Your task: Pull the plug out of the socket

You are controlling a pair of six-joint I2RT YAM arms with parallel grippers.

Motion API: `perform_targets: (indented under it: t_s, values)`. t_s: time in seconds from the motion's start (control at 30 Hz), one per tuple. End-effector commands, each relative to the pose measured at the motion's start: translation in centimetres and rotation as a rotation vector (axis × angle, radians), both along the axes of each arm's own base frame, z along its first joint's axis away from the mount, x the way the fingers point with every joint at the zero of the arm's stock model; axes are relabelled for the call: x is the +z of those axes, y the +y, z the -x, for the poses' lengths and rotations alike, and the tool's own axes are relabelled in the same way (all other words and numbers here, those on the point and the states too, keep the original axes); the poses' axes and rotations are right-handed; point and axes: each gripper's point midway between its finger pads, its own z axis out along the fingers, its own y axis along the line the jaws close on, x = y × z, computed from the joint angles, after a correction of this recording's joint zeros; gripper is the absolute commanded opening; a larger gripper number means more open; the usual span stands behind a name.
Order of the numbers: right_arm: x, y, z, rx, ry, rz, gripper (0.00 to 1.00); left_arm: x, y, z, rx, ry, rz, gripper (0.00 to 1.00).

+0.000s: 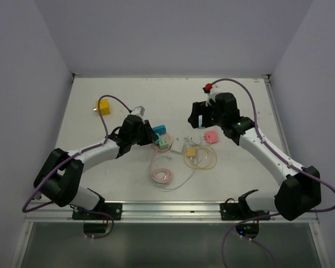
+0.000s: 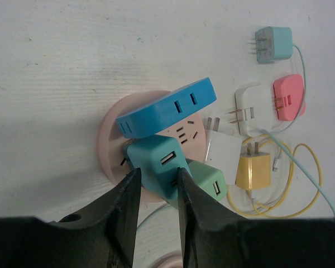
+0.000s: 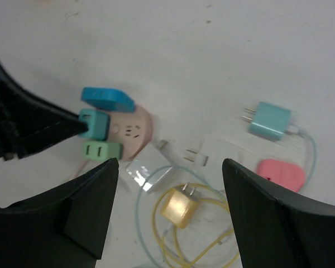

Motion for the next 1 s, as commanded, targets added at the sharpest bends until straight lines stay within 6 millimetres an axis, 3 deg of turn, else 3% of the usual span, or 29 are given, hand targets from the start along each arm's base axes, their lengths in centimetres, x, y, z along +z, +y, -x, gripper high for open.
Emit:
perform_targets:
  t_s: [0.0, 0.13, 0.3, 0.43, 0.63, 0.73, 0.97]
  values:
    - [1.0, 3.8, 4.4, 0.206, -0.023, 0.022, 0.78, -9.5, 7.0, 9.4, -0.048, 0.39, -0.358, 0.34]
    - [-0.8, 9.8, 11.5, 0.527, 0.037, -0.028, 0.76, -9.6, 7.0, 9.3, -0.046, 0.391, -0.362, 0.34]
    - [-3.9, 13.9, 19.3, 0.834, 0.149, -0.03, 0.72, -9.6, 6.9, 9.3, -0.048, 0.395, -0.361, 0.34]
    - [-5.9, 15.7, 23.0, 0.96, 0.238, -0.037, 0.65, -9.5, 6.9, 9.2, -0.045, 0.39, -0.36, 0.34]
    - [-8.6, 18.0, 25.4, 1.038, 0.279, 0.054, 0.57, -9.3, 6.9, 9.2, -0.038, 0.387, -0.357, 0.34]
    - [-9.8, 18.9, 25.6, 1.029, 0.277, 0.117, 0.53, -9.1, 6.9, 9.1, -0.035, 0.384, -0.353, 0.34]
    - [-12.1, 19.6, 24.9, 0.97, 0.27, 0.232, 0.53, -9.0, 6.9, 9.1, -0.032, 0.38, -0.349, 0.34]
